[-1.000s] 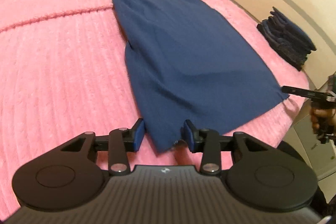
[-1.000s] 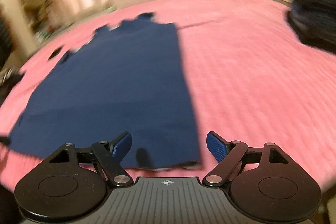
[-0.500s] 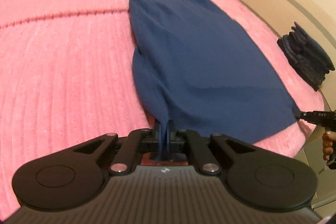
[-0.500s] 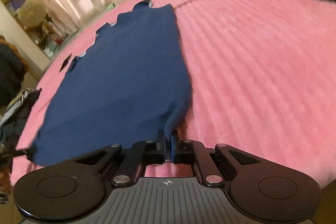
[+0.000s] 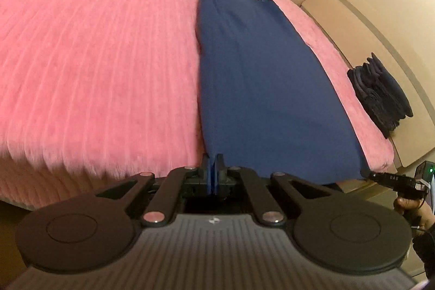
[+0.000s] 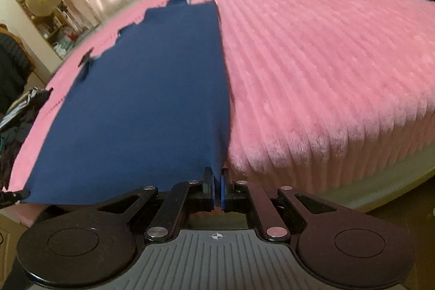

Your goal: Fold clothes

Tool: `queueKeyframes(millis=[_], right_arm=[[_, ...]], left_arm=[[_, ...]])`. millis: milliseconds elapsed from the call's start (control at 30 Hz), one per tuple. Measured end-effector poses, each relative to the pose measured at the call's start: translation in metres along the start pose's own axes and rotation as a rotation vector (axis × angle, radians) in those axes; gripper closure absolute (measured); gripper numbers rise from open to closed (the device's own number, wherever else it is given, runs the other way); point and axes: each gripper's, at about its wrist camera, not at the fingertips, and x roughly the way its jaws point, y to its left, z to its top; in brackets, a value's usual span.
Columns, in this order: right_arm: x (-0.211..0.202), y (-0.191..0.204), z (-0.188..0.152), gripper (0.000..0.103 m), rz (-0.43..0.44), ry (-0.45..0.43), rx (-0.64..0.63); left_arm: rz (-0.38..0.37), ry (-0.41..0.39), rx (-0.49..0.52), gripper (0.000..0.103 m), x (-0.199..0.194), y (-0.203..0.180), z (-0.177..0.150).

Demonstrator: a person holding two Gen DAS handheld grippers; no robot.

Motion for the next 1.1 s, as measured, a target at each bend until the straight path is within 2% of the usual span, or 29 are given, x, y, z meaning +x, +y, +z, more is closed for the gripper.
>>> queueKeyframes(millis=[33, 67, 100, 133, 167, 267, 333, 467, 600, 700, 733, 767, 800, 867, 967, 1100], right_arm=[[-0.003, 0.0, 0.003, 0.101, -0.006, -0.006, -0.012], [-0.005, 0.0, 0.006, 0.094, -0.014, -0.011, -0.026], [-0.007, 0.0, 0.009, 0.081, -0.023, -0.015, -0.039], [-0.012, 0.002, 0.012, 0.054, -0.045, -0.036, -0.052], [-0.017, 0.005, 0.016, 0.033, -0.072, -0.061, -0.064], [-0.028, 0.014, 0.033, 0.033, -0.054, -0.13, -0.099], [-0.027, 0.02, 0.048, 0.033, -0.036, -0.154, -0.119], [0.004, 0.042, 0.104, 0.033, 0.033, -0.179, -0.203], [0.074, 0.069, 0.189, 0.033, 0.105, -0.217, -0.304], [0.14, 0.078, 0.247, 0.033, 0.125, -0.215, -0.318], [0.163, 0.08, 0.266, 0.036, 0.13, -0.204, -0.312], [0.186, 0.082, 0.284, 0.046, 0.136, -0.193, -0.306], [0.209, 0.084, 0.303, 0.048, 0.141, -0.182, -0.3], [0.239, 0.086, 0.33, 0.048, 0.148, -0.148, -0.274], [0.274, 0.096, 0.368, 0.048, 0.175, -0.089, -0.31], [0.316, 0.091, 0.408, 0.048, 0.188, -0.017, -0.326]], left_arm=[[-0.004, -0.001, 0.007, 0.103, -0.002, -0.001, 0.001], [-0.002, -0.001, 0.022, 0.102, -0.006, -0.003, 0.003], [0.011, 0.0, 0.051, 0.102, -0.01, -0.006, 0.009], [0.036, 0.003, 0.086, 0.101, -0.015, -0.009, 0.017], [0.064, 0.002, 0.117, 0.101, -0.019, -0.011, 0.025], [0.13, -0.022, 0.192, 0.093, -0.03, -0.016, 0.054], [0.158, -0.044, 0.235, 0.082, -0.032, -0.019, 0.077], [0.171, -0.076, 0.33, 0.075, -0.008, -0.034, 0.136], [0.128, -0.082, 0.429, 0.073, 0.056, -0.06, 0.207], [0.075, -0.101, 0.483, 0.073, 0.118, -0.074, 0.267], [0.056, -0.108, 0.485, 0.073, 0.139, -0.076, 0.287], [0.041, -0.115, 0.477, 0.073, 0.159, -0.077, 0.306], [0.027, -0.119, 0.46, 0.073, 0.179, -0.077, 0.325], [0.013, -0.119, 0.426, 0.073, 0.216, -0.077, 0.357], [0.027, -0.096, 0.369, 0.071, 0.263, -0.076, 0.397], [0.071, -0.017, 0.351, 0.066, 0.321, -0.069, 0.44]])
